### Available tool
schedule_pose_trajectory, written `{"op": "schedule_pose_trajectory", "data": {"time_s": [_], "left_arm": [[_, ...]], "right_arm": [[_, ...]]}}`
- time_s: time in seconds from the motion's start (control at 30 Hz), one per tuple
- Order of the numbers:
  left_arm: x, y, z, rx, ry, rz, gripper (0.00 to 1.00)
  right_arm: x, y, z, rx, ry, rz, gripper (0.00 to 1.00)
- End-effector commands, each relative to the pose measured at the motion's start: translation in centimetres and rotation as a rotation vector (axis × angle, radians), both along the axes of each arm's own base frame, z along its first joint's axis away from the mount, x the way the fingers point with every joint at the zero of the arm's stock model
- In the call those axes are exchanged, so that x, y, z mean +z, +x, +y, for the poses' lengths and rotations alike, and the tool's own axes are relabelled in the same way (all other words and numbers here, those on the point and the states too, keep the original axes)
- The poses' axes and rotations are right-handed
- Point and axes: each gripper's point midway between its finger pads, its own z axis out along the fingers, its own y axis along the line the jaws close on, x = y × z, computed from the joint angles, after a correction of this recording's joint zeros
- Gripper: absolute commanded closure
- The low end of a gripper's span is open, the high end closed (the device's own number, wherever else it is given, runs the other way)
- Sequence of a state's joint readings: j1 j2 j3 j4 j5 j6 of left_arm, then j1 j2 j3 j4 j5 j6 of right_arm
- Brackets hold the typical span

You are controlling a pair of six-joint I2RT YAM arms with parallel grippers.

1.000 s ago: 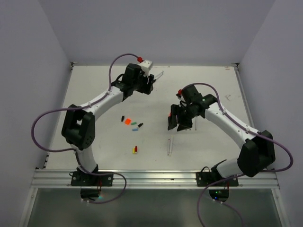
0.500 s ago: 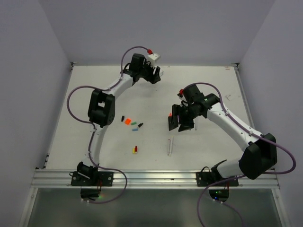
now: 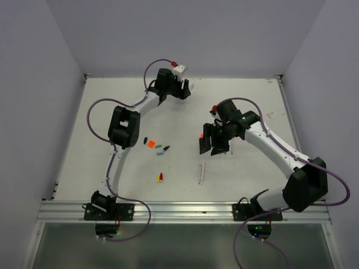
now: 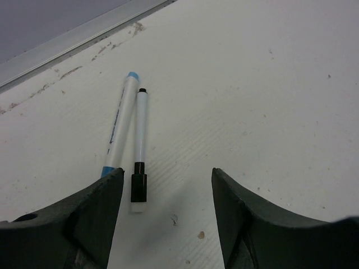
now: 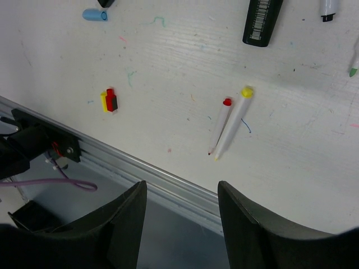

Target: Open the pen caps

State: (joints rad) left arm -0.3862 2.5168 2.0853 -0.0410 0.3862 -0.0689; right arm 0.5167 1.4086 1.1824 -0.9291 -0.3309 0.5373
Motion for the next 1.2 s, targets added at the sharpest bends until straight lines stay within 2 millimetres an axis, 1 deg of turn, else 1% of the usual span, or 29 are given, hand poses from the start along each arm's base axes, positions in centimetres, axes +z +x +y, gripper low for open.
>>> {"op": "schedule_pose_trajectory", "data": {"time_s": [0.0,0.23,0.33,0.43,0.63,0.67,0.8,0.97,1.17], "left_arm": [[1.8,2.5,1.1,0.109,-0.039,-0.069,0.34],[1.0,2.5,0.9,0.107,-0.056,-0.055,0.34],[-0.1,2.2,0.5,0.097,-0.067,-0.023,0.34],[-0.8,2.0,0.4,0.101,-0.08,0.001,0.35],[-1.1,2.1,0.2,0.118,-0.099,0.013,0.36],[-0.9,2.2,0.2,0.118,-0.1,0.006,0.36],[-1.4,2.0,0.0,0.112,-0.095,0.017,0.36],[-3.1,1.3,-0.3,0.102,-0.072,0.051,0.37],[-4.2,0.7,-0.8,0.103,-0.054,0.072,0.37]], "right_arm": [[-0.4,0.3,0.4,0.015,0.018,-0.003,0.43],[-1.0,0.3,0.3,0.028,0.018,0.001,0.43],[-0.8,0.5,0.1,0.024,0.021,-0.008,0.43],[-0.9,0.6,-0.2,0.021,0.022,-0.006,0.43],[-0.8,1.1,-0.3,0.01,0.041,-0.014,0.43],[-0.6,1.2,-0.3,0.009,0.045,-0.015,0.43],[-0.5,1.5,-0.5,0.004,0.05,-0.023,0.43],[-0.4,2.1,-0.8,-0.012,0.062,-0.028,0.43],[-0.4,2.4,-0.9,-0.023,0.08,-0.03,0.43]]}}
